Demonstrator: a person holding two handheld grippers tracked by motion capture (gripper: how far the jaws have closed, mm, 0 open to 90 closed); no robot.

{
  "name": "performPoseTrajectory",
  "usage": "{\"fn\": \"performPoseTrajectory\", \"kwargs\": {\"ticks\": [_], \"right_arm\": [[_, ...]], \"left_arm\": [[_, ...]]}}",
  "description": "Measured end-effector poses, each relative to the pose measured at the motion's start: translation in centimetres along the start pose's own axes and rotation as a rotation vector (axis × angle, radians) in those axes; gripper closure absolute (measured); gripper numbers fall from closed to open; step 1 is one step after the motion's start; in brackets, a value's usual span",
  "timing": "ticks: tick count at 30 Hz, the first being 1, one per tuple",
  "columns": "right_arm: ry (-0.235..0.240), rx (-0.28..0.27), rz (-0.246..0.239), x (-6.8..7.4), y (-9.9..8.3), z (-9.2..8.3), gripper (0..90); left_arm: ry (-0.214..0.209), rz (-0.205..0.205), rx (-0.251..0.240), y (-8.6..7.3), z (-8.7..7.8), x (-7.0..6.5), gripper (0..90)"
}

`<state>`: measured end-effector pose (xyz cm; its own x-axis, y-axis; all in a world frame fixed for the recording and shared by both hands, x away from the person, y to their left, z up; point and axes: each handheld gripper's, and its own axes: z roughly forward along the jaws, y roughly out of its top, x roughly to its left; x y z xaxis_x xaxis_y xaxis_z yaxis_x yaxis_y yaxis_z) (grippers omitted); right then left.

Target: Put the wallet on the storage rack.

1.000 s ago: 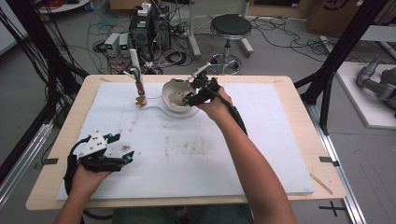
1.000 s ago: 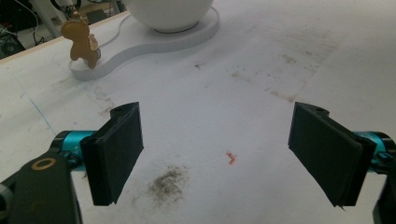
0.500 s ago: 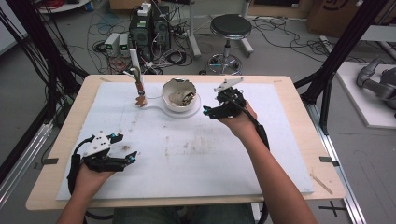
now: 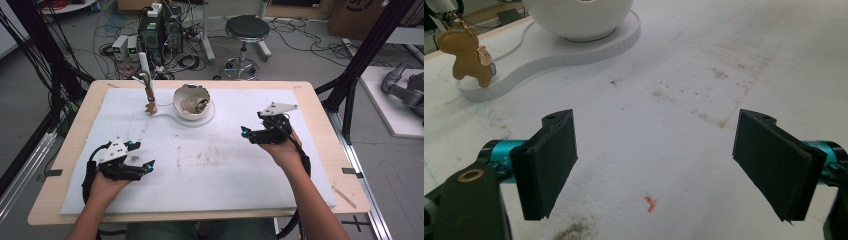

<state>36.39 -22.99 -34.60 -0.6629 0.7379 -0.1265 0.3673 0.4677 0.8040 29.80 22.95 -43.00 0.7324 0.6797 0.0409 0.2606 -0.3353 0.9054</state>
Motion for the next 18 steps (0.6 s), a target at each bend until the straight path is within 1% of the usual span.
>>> {"fn": "performPoseTrajectory", "kwargs": {"ticks": [1, 4, 5, 6, 7, 10, 12, 13, 18], "right_arm": [[0.000, -0.015, 0.020, -0.2, -1.1, -0.5, 21.9], [0.001, -0.037, 0.059, -0.6, -2.7, -1.2, 21.7], [0.001, -0.037, 0.059, -0.6, -2.7, -1.2, 21.7], [0.000, -0.044, 0.066, -0.7, -3.2, -1.4, 21.7], [-0.003, -0.050, 0.082, -0.8, -4.2, -1.7, 21.6], [-0.007, -0.057, 0.101, -1.0, -5.4, -2.0, 21.5], [-0.006, -0.063, 0.121, -1.0, -6.3, -2.2, 21.5], [-0.009, -0.067, 0.123, -1.1, -6.8, -2.2, 21.5], [-0.014, -0.110, 0.164, -1.2, -8.7, -2.6, 21.0]], "left_arm": [[-0.004, -0.005, -0.005, 0.1, 0.1, 0.0, 17.8], [-0.012, -0.011, -0.012, 0.3, 0.7, 0.2, 17.8], [-0.012, -0.011, -0.012, 0.3, 0.7, 0.2, 17.8], [-0.015, -0.012, -0.014, 0.4, 0.8, 0.2, 17.8], [-0.015, -0.012, -0.016, 0.5, 1.0, 0.2, 17.8], [-0.016, -0.018, -0.022, 0.6, 1.2, 0.2, 17.8], [-0.015, -0.015, -0.017, 0.5, 1.2, 0.3, 17.8], [-0.015, -0.017, -0.017, 0.5, 1.1, 0.3, 17.8], [-0.018, -0.029, -0.013, 0.3, 1.1, 0.2, 17.8]]}}
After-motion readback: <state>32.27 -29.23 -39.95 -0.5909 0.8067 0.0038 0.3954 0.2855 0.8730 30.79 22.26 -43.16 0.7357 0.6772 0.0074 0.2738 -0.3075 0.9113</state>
